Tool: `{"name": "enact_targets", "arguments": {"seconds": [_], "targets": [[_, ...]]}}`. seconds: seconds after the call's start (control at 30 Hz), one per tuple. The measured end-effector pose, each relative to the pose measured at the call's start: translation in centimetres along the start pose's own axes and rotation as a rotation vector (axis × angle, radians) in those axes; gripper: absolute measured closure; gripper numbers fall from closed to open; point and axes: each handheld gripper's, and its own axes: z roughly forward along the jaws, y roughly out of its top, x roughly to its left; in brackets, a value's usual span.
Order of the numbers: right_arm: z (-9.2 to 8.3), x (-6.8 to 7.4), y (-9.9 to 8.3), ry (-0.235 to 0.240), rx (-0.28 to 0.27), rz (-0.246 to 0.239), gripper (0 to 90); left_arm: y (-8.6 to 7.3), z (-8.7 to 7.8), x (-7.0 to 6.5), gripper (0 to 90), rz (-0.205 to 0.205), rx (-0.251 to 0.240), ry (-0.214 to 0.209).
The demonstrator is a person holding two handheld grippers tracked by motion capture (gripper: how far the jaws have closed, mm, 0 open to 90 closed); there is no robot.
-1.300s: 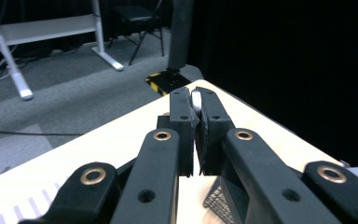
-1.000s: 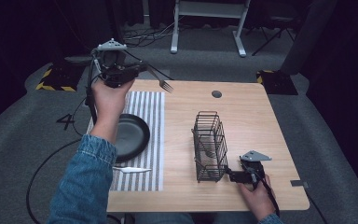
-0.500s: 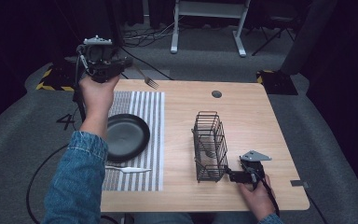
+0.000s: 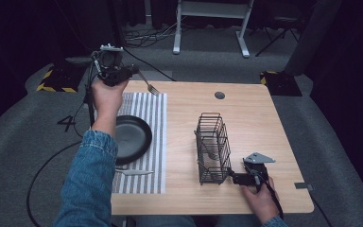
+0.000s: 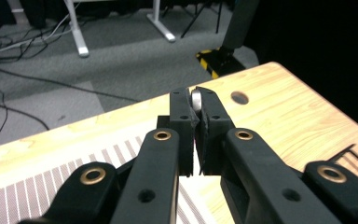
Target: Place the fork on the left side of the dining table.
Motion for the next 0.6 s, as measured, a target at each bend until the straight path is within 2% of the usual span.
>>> {"name": "enact_targets", "arguments": {"seconds": [0.23, 0.27, 0.4, 0.6], "targets": [[0.0, 0.0, 0.0, 0.0, 0.001, 0.002, 17.0, -1.2, 1.3, 1.4, 86.5, -0.05, 0.032, 0.02], [0.0, 0.0, 0.0, 0.0, 0.001, 0.003, 17.0, -1.7, 1.6, 1.9, 86.5, -0.07, 0.037, 0.025], [0.0, 0.0, 0.0, 0.0, 0.001, 0.001, 17.0, -2.4, 1.9, 2.7, 86.5, -0.093, 0.045, 0.021], [0.0, 0.0, 0.0, 0.001, 0.001, 0.002, 17.0, -3.7, 2.7, 3.6, 86.4, -0.117, 0.077, 0.043]]}}
